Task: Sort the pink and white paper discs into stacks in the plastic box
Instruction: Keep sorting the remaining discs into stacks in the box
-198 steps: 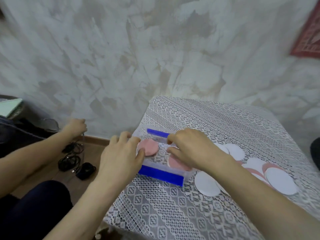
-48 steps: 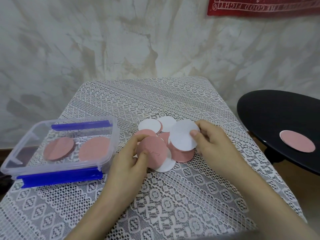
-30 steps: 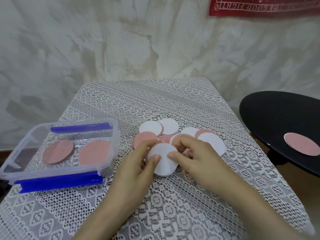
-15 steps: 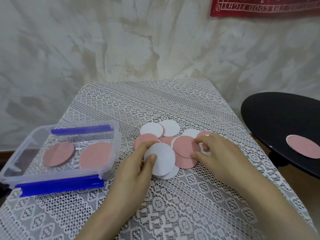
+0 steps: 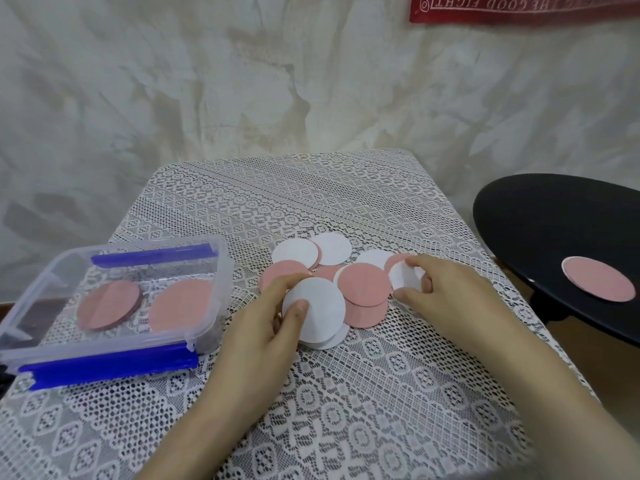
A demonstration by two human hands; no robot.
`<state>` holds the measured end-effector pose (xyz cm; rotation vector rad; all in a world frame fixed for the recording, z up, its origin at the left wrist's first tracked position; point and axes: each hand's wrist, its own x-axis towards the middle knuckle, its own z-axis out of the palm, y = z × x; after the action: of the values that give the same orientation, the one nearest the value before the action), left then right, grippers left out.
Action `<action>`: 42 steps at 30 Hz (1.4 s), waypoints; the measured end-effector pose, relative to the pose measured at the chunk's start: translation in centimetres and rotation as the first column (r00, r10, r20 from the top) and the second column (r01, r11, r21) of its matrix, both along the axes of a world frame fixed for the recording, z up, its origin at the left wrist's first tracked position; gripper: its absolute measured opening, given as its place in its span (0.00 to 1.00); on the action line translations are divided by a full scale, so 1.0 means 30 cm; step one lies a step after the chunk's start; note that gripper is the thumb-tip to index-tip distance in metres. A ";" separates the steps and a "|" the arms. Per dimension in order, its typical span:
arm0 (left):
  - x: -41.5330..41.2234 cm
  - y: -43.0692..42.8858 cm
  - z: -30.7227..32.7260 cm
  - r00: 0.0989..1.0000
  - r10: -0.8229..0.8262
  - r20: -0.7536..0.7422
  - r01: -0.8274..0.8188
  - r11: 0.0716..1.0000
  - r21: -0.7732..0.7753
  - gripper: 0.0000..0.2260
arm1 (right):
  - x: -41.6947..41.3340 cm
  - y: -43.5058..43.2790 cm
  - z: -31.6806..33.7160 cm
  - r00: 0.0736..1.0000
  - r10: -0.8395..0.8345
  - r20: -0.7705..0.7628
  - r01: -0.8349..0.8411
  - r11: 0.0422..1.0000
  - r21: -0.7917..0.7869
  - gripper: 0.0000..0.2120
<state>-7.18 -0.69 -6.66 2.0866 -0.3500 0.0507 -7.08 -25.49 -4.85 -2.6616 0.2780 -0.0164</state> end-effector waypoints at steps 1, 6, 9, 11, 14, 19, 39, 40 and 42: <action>-0.001 0.000 0.001 1.000 -0.001 -0.004 0.001 1.000 -0.003 0.11 | -0.002 -0.002 0.004 1.000 -0.022 -0.015 0.022 1.000 0.002 0.27; -0.005 -0.002 0.000 1.000 -0.010 -0.014 0.009 1.000 -0.008 0.11 | 0.008 -0.020 0.016 0.993 -0.102 -0.067 0.105 0.993 0.048 0.27; -0.006 -0.002 0.000 1.000 -0.010 -0.018 0.010 1.000 -0.010 0.11 | 0.013 -0.026 0.007 0.994 -0.110 0.010 0.106 0.979 0.174 0.14; -0.006 -0.002 0.000 1.000 -0.009 -0.014 0.009 1.000 -0.016 0.11 | 0.016 -0.034 0.003 0.990 -0.112 0.085 0.088 0.967 0.239 0.09; -0.007 -0.001 -0.002 1.000 -0.007 -0.015 0.007 0.999 -0.035 0.11 | 0.014 -0.046 0.004 0.978 -0.072 0.195 0.019 0.964 0.265 0.10; -0.006 -0.002 -0.008 1.000 0.011 -0.007 -0.012 0.996 -0.089 0.12 | -0.007 -0.011 0.040 0.965 -0.011 0.262 -0.157 0.776 0.611 0.13; -0.088 -0.002 0.001 0.970 -0.208 0.126 0.162 0.939 0.304 0.12 | -0.187 0.143 -0.004 0.938 0.255 0.234 -0.318 0.902 0.291 0.14; -0.091 -0.003 0.003 0.967 -0.220 0.124 0.166 0.924 0.345 0.11 | -0.191 0.139 -0.003 0.932 0.295 0.211 -0.340 0.912 0.230 0.13; -0.102 -0.003 0.009 0.963 -0.241 0.123 0.176 0.902 0.395 0.08 | -0.197 0.131 0.004 0.918 0.350 0.186 -0.378 0.914 0.146 0.12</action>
<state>-10.25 -0.79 -6.38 2.4222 -0.7376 0.0334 -12.99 -21.57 -4.73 -2.4732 -0.2619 -0.0775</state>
